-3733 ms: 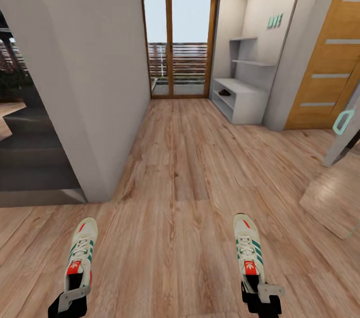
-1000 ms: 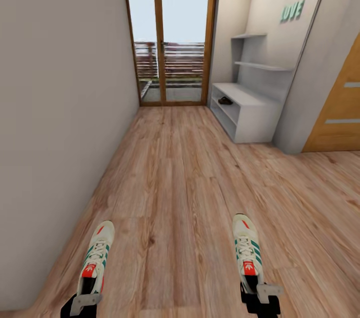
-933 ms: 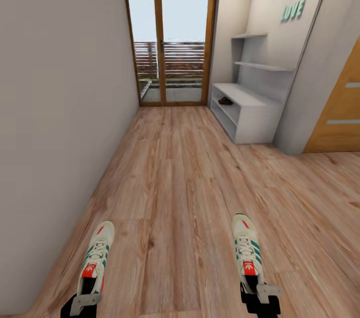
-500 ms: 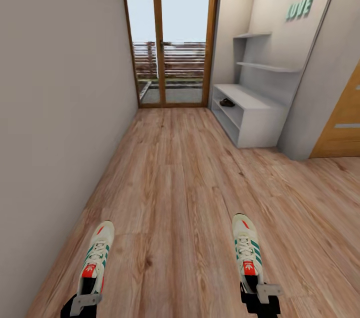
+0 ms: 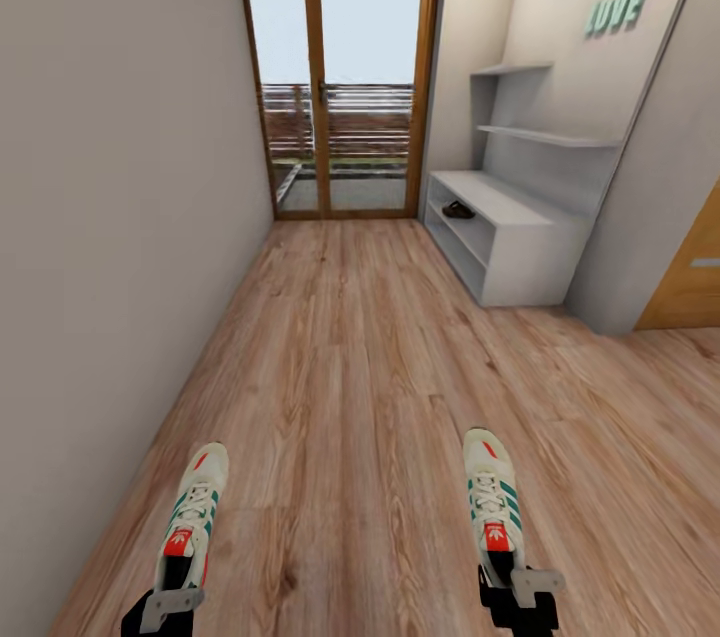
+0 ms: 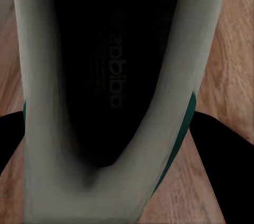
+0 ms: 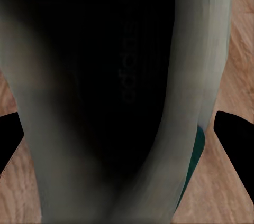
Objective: Pick up the two gym shoes and the two sandals from the corridor floor and place them onto the hallstand (shoe rack) in the corridor, making sure they are on the rack and not on the floor. Arrange them so the two gym shoes are next to each other and the two sandals are next to each other.
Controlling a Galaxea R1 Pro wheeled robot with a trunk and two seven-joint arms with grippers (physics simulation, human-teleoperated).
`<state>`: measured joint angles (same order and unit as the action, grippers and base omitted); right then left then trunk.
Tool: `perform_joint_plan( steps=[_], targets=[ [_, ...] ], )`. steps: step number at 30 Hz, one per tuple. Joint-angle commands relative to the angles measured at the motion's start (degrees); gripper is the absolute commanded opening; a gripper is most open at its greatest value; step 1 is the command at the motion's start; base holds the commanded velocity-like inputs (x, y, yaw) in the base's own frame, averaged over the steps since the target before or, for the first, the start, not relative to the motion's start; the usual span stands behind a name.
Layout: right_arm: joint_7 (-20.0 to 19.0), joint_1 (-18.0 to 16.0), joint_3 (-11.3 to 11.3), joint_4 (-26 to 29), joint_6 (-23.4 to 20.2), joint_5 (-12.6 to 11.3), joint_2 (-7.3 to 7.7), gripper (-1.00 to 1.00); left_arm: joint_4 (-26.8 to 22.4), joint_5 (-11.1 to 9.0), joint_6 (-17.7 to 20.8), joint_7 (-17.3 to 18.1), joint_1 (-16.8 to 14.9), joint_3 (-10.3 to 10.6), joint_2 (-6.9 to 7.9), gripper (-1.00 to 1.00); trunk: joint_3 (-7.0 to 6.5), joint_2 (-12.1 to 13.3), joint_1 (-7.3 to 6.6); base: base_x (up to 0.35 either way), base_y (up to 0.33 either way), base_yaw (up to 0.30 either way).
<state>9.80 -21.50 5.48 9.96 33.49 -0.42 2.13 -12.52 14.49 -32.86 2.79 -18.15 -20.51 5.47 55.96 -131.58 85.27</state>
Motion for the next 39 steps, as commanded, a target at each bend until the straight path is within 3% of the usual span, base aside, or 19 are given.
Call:
perform_joint_plan(
  steps=[1,39],
  targets=[
    [0.48,-0.04,0.49,-0.03,0.08,-0.02,0.04,-1.0,0.03,0.37,-0.19,0.2,-0.05,-0.49,-0.02,-1.0,0.05,-0.02,0.02,0.339,0.0,0.0],
    [0.48,-0.04,0.49,-0.03,0.07,-0.03,0.07,-1.0,0.03,0.37,-0.19,0.2,-0.05,-0.49,-0.01,-1.0,0.05,-0.02,0.02,0.339,0.0,0.0]
  ],
)
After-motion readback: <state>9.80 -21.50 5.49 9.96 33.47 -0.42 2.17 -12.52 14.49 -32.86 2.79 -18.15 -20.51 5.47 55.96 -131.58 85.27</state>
